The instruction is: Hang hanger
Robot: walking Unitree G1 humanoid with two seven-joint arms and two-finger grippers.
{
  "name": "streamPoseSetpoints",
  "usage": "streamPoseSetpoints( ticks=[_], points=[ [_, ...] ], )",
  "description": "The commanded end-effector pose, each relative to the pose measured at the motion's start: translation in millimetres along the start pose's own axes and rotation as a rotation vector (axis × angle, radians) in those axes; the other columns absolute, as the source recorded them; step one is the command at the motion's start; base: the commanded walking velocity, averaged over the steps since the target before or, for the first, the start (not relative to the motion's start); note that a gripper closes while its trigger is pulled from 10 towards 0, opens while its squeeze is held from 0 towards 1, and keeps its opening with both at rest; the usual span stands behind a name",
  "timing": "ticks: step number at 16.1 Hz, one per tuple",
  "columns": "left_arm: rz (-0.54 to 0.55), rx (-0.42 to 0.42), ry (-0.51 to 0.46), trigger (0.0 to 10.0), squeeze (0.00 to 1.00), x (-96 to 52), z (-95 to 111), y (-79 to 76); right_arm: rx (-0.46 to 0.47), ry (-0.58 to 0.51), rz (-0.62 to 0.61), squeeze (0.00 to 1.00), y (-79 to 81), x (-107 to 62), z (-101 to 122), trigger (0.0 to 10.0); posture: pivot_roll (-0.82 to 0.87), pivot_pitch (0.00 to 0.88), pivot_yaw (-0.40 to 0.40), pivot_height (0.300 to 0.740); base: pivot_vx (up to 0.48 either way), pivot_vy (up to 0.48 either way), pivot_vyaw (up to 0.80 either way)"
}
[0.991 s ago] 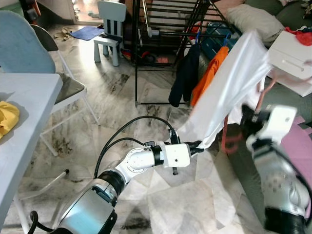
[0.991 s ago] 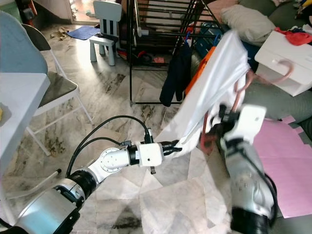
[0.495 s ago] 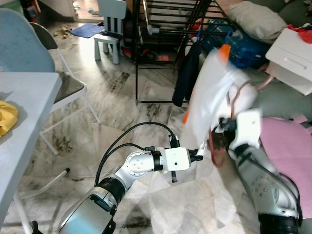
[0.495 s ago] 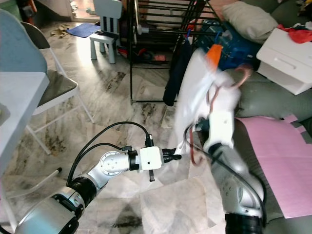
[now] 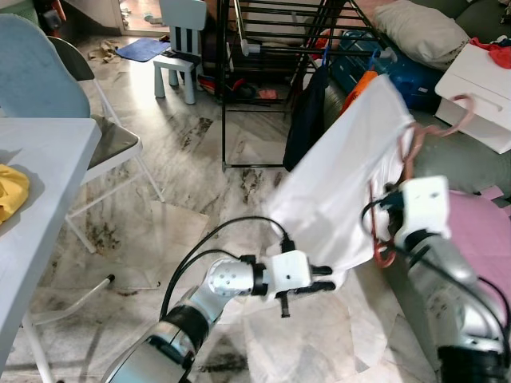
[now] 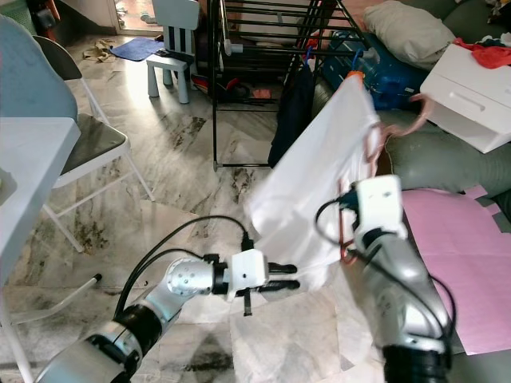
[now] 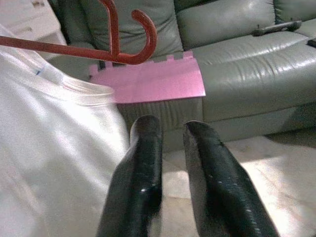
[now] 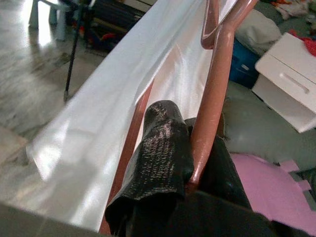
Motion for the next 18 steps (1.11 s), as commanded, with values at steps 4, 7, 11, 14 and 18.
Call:
streamPoseSetpoints(
  ticks=[4, 7, 11, 14, 18],
  points=[
    [0.014, -0.023, -0.024, 10.0, 1.0, -9.8, 6, 12.6, -0.122, -0.112, 0.04, 0.0, 5.8, -5.0, 19, 10.0, 0.05, 0.0, -0.091, 0.74, 0.0, 0.0, 0.0],
    [0.095, -0.009, 0.012, 10.0, 1.0, -30.9, 2, 35.9, -0.19, -0.08, 0.109, 0.0, 5.1, -17.8, 4, 10.0, 0.05, 0.0, -0.091, 0.74, 0.0, 0.0, 0.0],
    [0.208, 0.107, 0.067, 10.0, 1.0, -67.1, 8, 75.3, -0.306, 0.025, 0.25, 0.0, -19.3, -57.2, -29, 10.0, 0.05, 0.0, -0.089, 0.74, 0.0, 0.0, 0.0],
    [0.168, 0.185, 0.118, 10.0, 1.0, -78.4, 6, 78.1, -0.408, 0.103, 0.353, 0.0, -30.6, -77.1, -40, 10.0, 0.05, 0.0, -0.079, 0.74, 0.0, 0.0, 0.0],
    [0.121, 0.292, 0.202, 10.0, 1.0, -86.6, 2, 81.3, -0.463, 0.219, 0.585, 0.0, -35.9, -106.6, -41, 10.0, 0.04, 0.0, -0.065, 0.74, 0.0, 0.0, 0.0]
  ],
)
Point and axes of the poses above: a point about 5 cm out from each wrist's last joint towards the gripper, its own x axis pointing out of the wrist towards the gripper, its own z axis along the axis of the wrist's last joint, y = z × x, the point moved 5 cm from there along x, pointing out of the wrist towards the gripper
